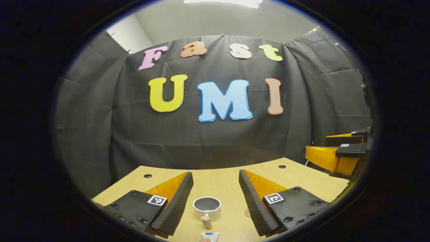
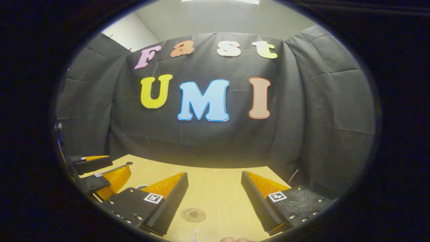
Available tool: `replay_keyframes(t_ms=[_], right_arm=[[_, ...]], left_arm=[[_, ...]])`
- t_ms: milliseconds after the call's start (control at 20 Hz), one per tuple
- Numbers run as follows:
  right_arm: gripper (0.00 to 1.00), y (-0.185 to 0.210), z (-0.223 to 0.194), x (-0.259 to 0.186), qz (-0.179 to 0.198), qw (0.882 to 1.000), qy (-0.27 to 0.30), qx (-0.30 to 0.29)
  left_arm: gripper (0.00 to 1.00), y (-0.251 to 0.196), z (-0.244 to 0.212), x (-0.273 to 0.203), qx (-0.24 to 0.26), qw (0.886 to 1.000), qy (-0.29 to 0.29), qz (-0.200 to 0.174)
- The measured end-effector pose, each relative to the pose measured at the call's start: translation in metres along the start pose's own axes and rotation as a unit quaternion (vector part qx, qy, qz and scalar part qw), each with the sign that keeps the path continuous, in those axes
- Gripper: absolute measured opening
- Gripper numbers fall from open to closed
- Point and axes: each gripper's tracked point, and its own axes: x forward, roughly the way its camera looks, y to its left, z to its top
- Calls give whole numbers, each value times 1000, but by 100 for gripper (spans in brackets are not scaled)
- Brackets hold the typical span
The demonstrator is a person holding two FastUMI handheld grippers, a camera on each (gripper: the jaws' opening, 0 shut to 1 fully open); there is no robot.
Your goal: Put the toothbrush and toothpaste on the desktop into the cup, then pick up the cup and place it on the coaster on the desktop.
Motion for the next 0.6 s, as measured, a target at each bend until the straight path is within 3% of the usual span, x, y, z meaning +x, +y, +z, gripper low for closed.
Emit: replay_keyframes(t_ms=[600], right_arm=[[97,3,-3,-2,1,1000,17,-2]], left_arm=[[91,-2,1,1,-4,1000,4,-6]])
